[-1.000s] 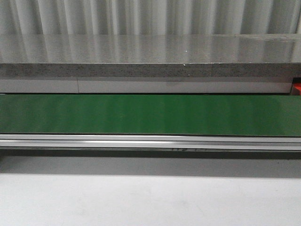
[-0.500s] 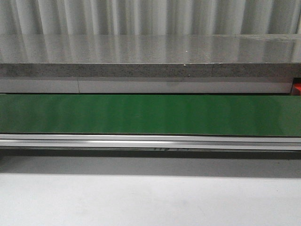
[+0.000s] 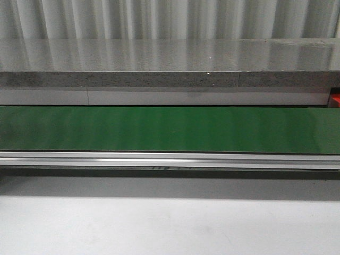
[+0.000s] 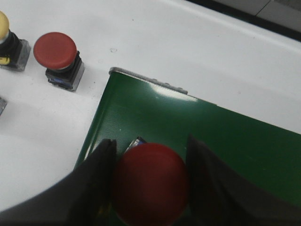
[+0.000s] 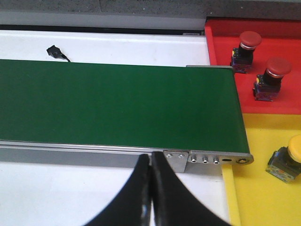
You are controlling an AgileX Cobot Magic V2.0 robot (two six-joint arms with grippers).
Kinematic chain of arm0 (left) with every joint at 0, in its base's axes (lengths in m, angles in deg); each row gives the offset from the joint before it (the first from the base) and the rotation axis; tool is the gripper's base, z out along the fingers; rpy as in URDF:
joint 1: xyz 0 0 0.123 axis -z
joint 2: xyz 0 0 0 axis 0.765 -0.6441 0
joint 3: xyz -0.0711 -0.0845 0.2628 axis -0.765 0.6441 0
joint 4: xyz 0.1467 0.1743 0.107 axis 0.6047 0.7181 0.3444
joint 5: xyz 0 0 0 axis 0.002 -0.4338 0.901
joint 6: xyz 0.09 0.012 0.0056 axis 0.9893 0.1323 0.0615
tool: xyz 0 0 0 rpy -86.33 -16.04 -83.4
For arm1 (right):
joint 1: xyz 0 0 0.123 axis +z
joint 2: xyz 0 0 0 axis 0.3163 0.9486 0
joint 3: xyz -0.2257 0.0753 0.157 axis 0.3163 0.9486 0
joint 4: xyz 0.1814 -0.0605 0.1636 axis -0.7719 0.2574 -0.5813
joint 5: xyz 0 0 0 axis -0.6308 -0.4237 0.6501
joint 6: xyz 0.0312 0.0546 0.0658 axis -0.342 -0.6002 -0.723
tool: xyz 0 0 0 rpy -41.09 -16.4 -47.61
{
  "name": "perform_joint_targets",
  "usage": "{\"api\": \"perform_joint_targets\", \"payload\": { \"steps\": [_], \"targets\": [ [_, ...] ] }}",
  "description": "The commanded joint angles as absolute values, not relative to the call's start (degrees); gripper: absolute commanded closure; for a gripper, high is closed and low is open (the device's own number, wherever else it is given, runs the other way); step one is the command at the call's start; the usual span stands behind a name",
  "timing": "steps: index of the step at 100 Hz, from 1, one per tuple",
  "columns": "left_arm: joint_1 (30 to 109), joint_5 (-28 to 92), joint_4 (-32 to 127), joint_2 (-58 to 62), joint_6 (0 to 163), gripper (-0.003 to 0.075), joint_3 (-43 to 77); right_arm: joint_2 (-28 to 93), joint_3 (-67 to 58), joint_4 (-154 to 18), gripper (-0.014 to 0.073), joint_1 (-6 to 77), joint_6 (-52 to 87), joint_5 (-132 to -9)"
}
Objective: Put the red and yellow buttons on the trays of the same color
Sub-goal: 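Move the left gripper down over a red button on the white surface, then grasp the red button with the left gripper and set it on the belt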
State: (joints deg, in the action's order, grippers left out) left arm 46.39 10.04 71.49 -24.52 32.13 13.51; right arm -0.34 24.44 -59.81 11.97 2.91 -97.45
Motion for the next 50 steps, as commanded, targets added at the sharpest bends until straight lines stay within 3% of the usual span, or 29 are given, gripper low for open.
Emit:
{"api": "perform_joint_targets", "payload": {
  "steps": [1,25,32,39,50],
  "targets": [
    [46.75,13.48,71.11,-24.65,32.3,0.0741,12.01,-0.22,23.02,-60.12,0.0661,11.97,3.44,-93.35],
    [46.75,12.77,70.91,-25.86,34.4,0.0736,11.89,-0.22,23.02,-60.12,0.0661,11.97,3.44,-93.35],
    [46.75,12.61,70.73,-25.86,34.4,0.0696,11.89,-0.22,23.02,-60.12,0.0661,11.97,3.44,-93.35],
    [46.75,12.26,70.65,-25.86,34.52,0.0596,11.89,-0.22,23.02,-60.12,0.0661,11.97,3.44,-93.35],
    [46.75,11.57,70.4,-25.86,35.72,0.0332,11.89,-0.22,23.02,-60.12,0.0661,11.97,3.44,-93.35]
  ]
}}
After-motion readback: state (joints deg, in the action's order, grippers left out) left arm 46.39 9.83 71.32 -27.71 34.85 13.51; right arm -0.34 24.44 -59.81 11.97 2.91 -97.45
